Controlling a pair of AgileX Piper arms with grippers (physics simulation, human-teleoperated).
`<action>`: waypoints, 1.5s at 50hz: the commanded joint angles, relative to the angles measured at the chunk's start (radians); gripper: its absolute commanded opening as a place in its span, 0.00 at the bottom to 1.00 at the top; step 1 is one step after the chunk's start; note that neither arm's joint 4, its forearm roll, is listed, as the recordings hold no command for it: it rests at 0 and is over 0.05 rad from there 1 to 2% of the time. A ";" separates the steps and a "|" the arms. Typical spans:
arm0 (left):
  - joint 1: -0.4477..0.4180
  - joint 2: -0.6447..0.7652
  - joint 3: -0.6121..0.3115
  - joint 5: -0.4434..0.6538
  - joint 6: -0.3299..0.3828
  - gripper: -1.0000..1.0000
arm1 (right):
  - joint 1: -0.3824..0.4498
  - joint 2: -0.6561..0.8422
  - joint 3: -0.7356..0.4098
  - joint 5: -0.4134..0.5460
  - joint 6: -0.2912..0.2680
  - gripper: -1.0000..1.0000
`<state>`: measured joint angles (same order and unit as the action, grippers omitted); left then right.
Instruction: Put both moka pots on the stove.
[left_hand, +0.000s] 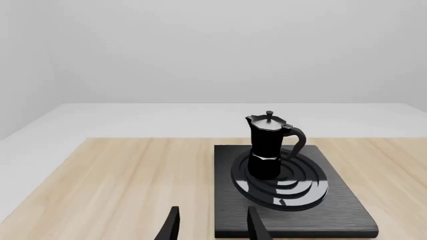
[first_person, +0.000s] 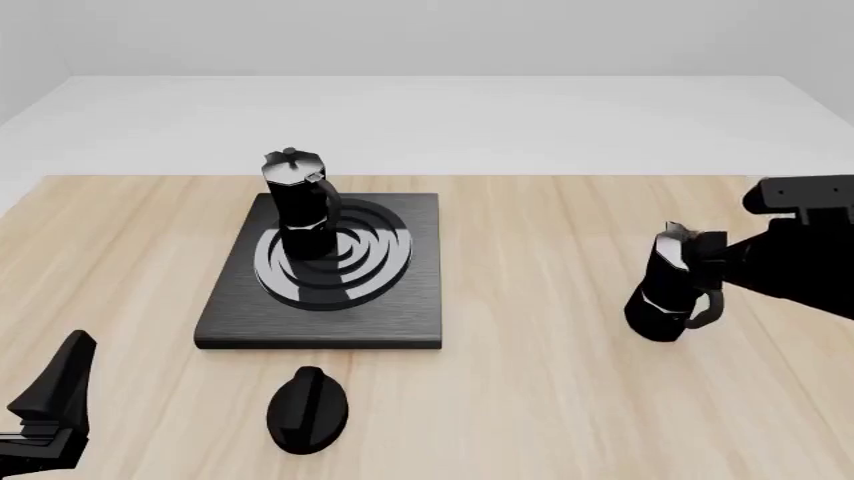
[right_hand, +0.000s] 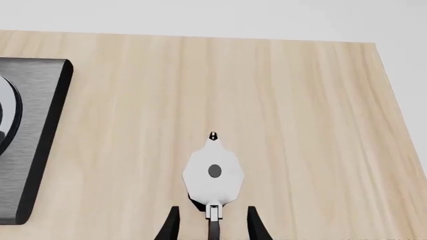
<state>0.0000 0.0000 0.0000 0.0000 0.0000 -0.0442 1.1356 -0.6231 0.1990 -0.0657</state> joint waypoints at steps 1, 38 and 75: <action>0.000 0.000 0.000 0.000 0.000 1.00 | -0.004 0.016 0.019 -0.026 0.003 1.00; 0.000 0.000 0.000 0.000 0.000 1.00 | -0.002 0.047 0.050 -0.074 0.012 1.00; 0.000 0.000 0.000 0.000 0.000 1.00 | -0.008 0.100 0.088 -0.142 0.029 1.00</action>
<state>0.0000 0.0000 0.0000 0.0000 0.0000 -0.0517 1.2171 -0.5454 0.0780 -0.0402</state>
